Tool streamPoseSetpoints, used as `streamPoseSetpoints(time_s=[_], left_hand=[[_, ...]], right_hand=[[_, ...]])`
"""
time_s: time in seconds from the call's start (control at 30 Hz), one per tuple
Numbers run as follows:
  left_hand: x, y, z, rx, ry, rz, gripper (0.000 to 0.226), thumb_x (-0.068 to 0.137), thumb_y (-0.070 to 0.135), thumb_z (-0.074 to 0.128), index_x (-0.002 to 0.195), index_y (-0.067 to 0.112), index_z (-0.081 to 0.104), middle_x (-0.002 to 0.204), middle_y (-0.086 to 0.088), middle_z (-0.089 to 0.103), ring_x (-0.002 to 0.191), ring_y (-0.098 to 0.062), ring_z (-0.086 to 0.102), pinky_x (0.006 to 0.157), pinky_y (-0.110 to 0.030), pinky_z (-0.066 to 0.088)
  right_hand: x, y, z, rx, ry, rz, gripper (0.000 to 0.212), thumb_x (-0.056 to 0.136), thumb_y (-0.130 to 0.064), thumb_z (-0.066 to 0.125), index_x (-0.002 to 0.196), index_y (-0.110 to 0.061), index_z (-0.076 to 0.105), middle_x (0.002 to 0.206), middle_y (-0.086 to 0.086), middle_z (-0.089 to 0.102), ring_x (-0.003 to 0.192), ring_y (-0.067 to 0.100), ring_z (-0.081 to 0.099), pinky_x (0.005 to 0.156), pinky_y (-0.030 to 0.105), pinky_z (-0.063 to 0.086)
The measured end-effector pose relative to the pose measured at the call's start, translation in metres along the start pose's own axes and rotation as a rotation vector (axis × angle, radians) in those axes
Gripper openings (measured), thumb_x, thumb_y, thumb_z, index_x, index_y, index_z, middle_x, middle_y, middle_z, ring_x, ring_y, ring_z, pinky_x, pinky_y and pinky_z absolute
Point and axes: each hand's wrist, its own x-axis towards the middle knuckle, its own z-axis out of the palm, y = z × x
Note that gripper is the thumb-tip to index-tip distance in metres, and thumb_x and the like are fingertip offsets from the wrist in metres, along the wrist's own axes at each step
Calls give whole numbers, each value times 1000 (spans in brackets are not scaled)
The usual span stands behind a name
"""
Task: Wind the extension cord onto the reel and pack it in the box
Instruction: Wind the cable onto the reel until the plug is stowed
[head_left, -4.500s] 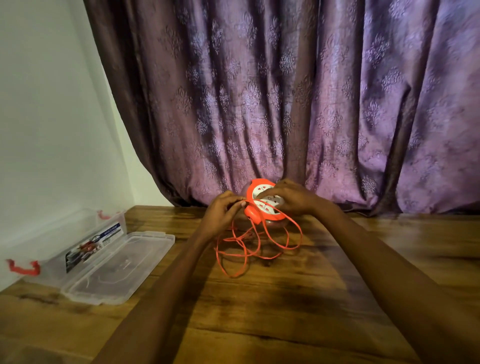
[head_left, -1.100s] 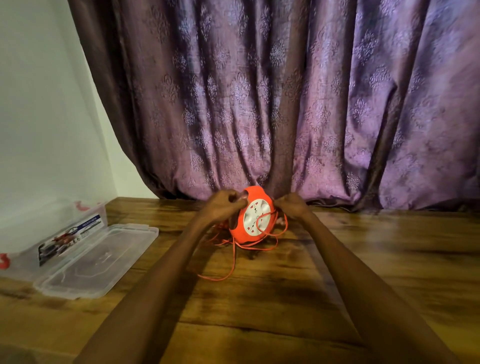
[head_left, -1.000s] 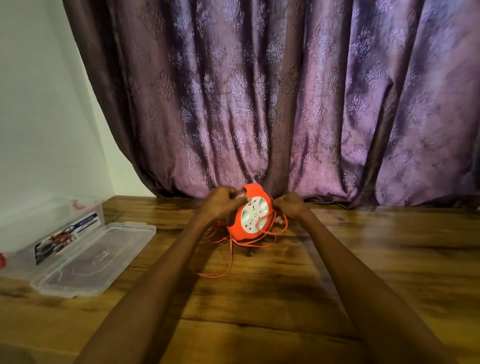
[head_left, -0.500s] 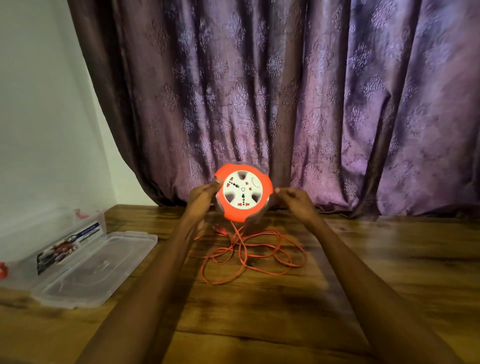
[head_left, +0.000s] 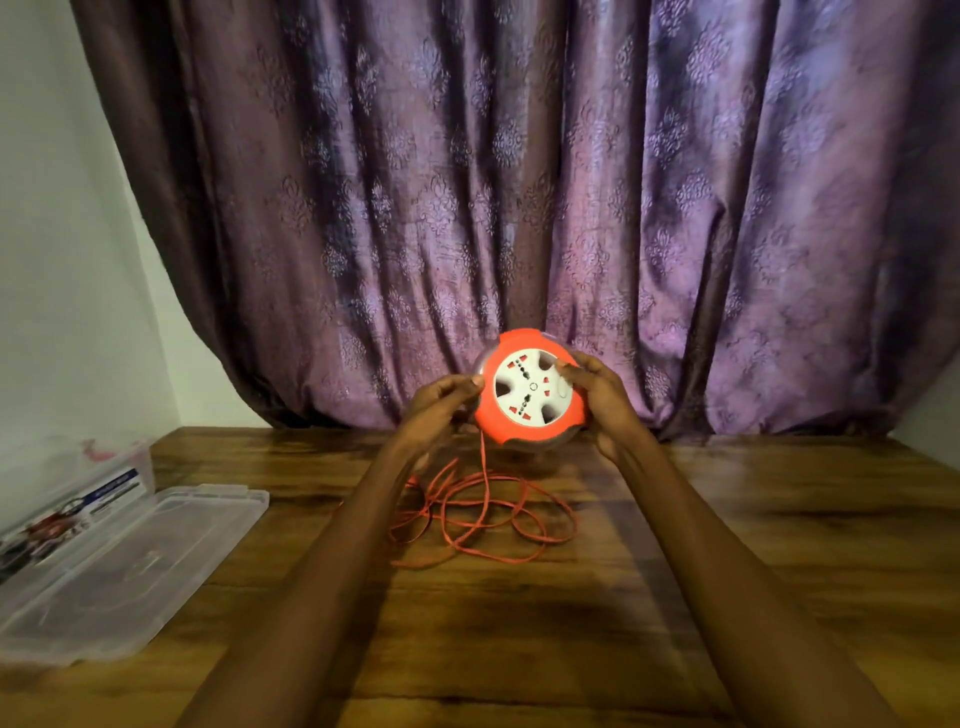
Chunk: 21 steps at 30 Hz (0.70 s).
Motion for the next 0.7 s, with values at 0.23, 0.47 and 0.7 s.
streamPoseSetpoints(time_s=[0.23,0.47,0.7], left_hand=[[6,-23,24,-43,-116,-53,9,90,13,67,98,11,67,85,-10,71,67,-18,67,64,-27,60],[13,-33,31,-144,-52,-60,12,90,13,67,100,10,65,84,-5,68,75,-14,65,66,-32,61],[22,-39,21,-207,86,-49,25,89,16,68,109,2,66,100,-15,70,88,-20,65,64,-31,59]], right_hand=[[1,4,-20,161,41,-37,76,62,-33,86,128,-3,61,129,26,61,120,42,55,105,60,40],[1,8,-22,75,77,24,59,75,-23,71,131,-10,59,126,19,64,117,40,58,101,60,44],[-6,9,-23,-1210,-21,-863,47,89,-31,57,135,-30,52,131,-1,52,120,19,48,95,34,41]])
